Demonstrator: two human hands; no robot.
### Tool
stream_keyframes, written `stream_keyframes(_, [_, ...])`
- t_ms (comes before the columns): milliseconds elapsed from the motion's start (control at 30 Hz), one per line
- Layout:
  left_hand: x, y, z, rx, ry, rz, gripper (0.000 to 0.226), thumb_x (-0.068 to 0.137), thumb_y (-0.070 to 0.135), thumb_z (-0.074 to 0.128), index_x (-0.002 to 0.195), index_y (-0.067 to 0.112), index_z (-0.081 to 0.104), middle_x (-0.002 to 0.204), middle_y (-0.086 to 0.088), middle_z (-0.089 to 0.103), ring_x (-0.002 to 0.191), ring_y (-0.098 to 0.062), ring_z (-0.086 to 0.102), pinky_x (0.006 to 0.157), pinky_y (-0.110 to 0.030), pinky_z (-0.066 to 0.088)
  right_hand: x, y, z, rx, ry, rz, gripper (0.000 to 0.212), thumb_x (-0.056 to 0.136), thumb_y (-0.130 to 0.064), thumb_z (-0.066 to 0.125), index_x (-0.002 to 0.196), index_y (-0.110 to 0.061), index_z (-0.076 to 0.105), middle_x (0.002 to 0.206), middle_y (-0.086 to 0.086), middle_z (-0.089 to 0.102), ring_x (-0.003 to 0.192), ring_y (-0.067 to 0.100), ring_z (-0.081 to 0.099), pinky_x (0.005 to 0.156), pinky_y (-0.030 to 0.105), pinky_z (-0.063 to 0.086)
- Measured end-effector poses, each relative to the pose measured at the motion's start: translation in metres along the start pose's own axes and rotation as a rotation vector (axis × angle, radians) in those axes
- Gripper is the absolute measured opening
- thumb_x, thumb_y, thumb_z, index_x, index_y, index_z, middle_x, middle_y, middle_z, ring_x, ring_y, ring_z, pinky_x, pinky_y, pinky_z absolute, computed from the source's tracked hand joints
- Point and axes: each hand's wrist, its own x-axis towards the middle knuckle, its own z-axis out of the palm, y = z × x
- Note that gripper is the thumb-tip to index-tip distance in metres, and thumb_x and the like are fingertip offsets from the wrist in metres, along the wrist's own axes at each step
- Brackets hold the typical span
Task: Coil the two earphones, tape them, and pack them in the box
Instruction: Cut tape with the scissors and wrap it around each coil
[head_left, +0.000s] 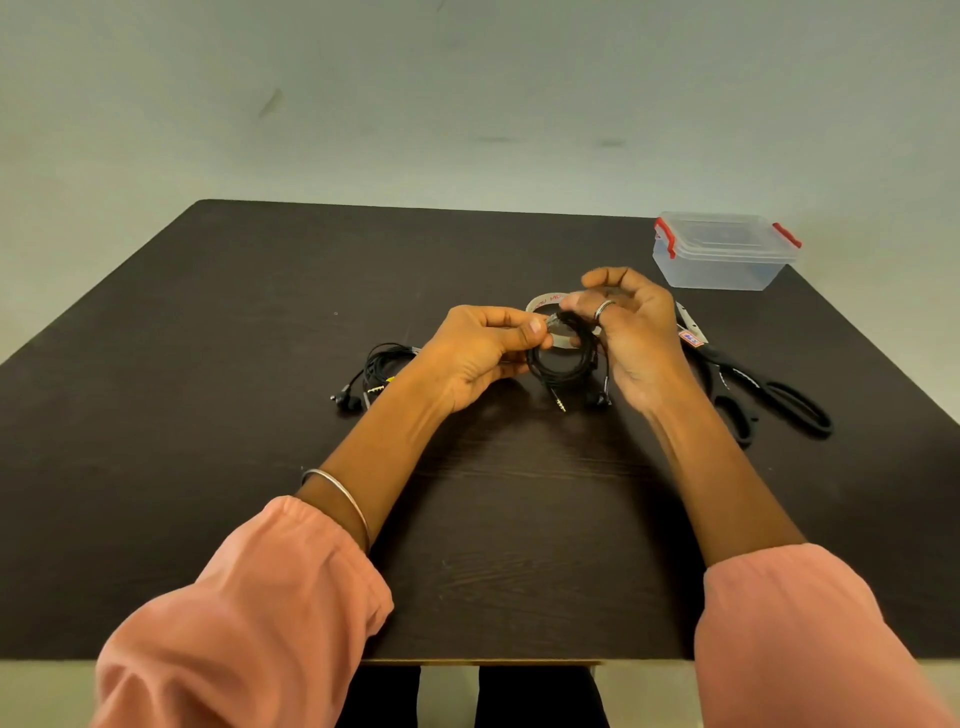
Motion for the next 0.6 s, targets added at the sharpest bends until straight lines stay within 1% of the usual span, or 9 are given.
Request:
stream_keyframes(67, [0.001, 0.000, -0.001, 0.010, 0.015, 0.004, 0.006, 0.085, 0.009, 0.068, 0.089, 0.006, 0.071, 0.072, -0.002, 0.073, 0.068, -0.010, 0.067, 0.070, -0.028, 0.055, -0.001, -0.004, -0.001, 0.069, -0.065, 0.031, 0.007, 0.089, -0.006, 0.063, 0.094, -0.011, 0.064, 0.077, 0.007, 0.074, 0.074, 0.021, 0.071, 0.068, 0.034, 0.058])
stream_keyframes(133, [0.001, -0.001, -0.003, 0.011, 0.017, 0.002, 0.006, 0.084, 0.010, 0.068, 0.088, 0.005, 0.071, 0.072, -0.003, 0.073, 0.069, -0.011, 0.067, 0.072, -0.029, 0.055, 0.000, -0.005, -0.005, 0.001, -0.177, 0.006, 0.010, 0.086, -0.013, 0.069, 0.096, -0.010, 0.068, 0.087, 0.012, 0.074, 0.082, 0.026, 0.072, 0.075, 0.038, 0.059])
stream_keyframes(200, [0.000, -0.001, -0.003, 0.019, 0.015, -0.001, 0.007, 0.084, 0.009, 0.068, 0.088, 0.004, 0.071, 0.072, -0.003, 0.073, 0.068, -0.011, 0.068, 0.071, -0.029, 0.056, -0.001, -0.003, -0.006, -0.145, -0.251, -0.047, 0.018, 0.079, -0.013, 0.075, 0.096, -0.007, 0.071, 0.094, 0.018, 0.073, 0.083, 0.030, 0.071, 0.077, 0.040, 0.058])
stream_keyframes(267, [-0.002, 0.000, -0.002, 0.042, 0.023, 0.003, 0.007, 0.083, 0.007, 0.069, 0.088, 0.003, 0.071, 0.072, -0.004, 0.073, 0.067, -0.011, 0.069, 0.066, -0.027, 0.055, -0.001, 0.000, -0.006, -0.225, -0.251, -0.079, 0.016, 0.077, -0.007, 0.077, 0.092, -0.006, 0.072, 0.095, 0.020, 0.072, 0.078, 0.027, 0.070, 0.071, 0.036, 0.058])
stream_keyframes(333, [-0.004, 0.003, 0.000, 0.054, 0.040, 0.008, 0.009, 0.081, 0.005, 0.071, 0.090, 0.006, 0.068, 0.073, -0.006, 0.073, 0.069, -0.012, 0.071, 0.064, -0.028, 0.055, -0.001, -0.001, -0.005, -0.225, -0.228, -0.078, 0.012, 0.075, -0.004, 0.077, 0.086, -0.009, 0.073, 0.090, 0.022, 0.072, 0.071, 0.025, 0.068, 0.064, 0.031, 0.057])
stream_keyframes(400, [-0.007, 0.007, 0.000, 0.048, 0.042, -0.004, 0.019, 0.080, 0.005, 0.072, 0.094, 0.012, 0.060, 0.073, -0.007, 0.073, 0.068, -0.013, 0.071, 0.062, -0.028, 0.055, -0.002, -0.003, -0.006, -0.181, -0.212, -0.042, 0.012, 0.075, -0.002, 0.077, 0.082, -0.010, 0.073, 0.087, 0.022, 0.072, 0.064, 0.022, 0.066, 0.057, 0.027, 0.055])
stream_keyframes(467, [-0.010, 0.013, -0.002, 0.063, -0.015, -0.029, 0.022, 0.080, 0.008, 0.072, 0.096, 0.013, 0.057, 0.073, -0.009, 0.073, 0.065, -0.014, 0.070, 0.057, -0.028, 0.055, -0.003, -0.007, -0.006, -0.124, -0.213, 0.033, 0.010, 0.077, 0.001, 0.074, 0.081, -0.008, 0.074, 0.079, 0.016, 0.073, 0.055, 0.015, 0.062, 0.050, 0.022, 0.052])
stream_keyframes(533, [-0.013, 0.021, -0.006, 0.114, -0.094, -0.061, 0.019, 0.081, 0.010, 0.072, 0.091, 0.015, 0.057, 0.071, -0.008, 0.072, 0.061, -0.014, 0.068, 0.055, -0.029, 0.055, -0.005, -0.011, -0.006, -0.085, -0.271, 0.119, 0.008, 0.080, 0.001, 0.071, 0.086, -0.003, 0.073, 0.069, 0.009, 0.070, 0.049, 0.011, 0.058, 0.045, 0.020, 0.049])
stream_keyframes(600, [-0.015, 0.028, -0.012, 0.170, -0.135, -0.072, 0.020, 0.081, 0.009, 0.072, 0.091, 0.015, 0.056, 0.071, -0.009, 0.072, 0.058, -0.014, 0.067, 0.053, -0.028, 0.054, -0.006, -0.013, -0.007, -0.047, -0.338, 0.188, 0.015, 0.083, -0.001, 0.069, 0.096, 0.005, 0.070, 0.068, 0.008, 0.069, 0.048, 0.013, 0.059, 0.044, 0.020, 0.050])
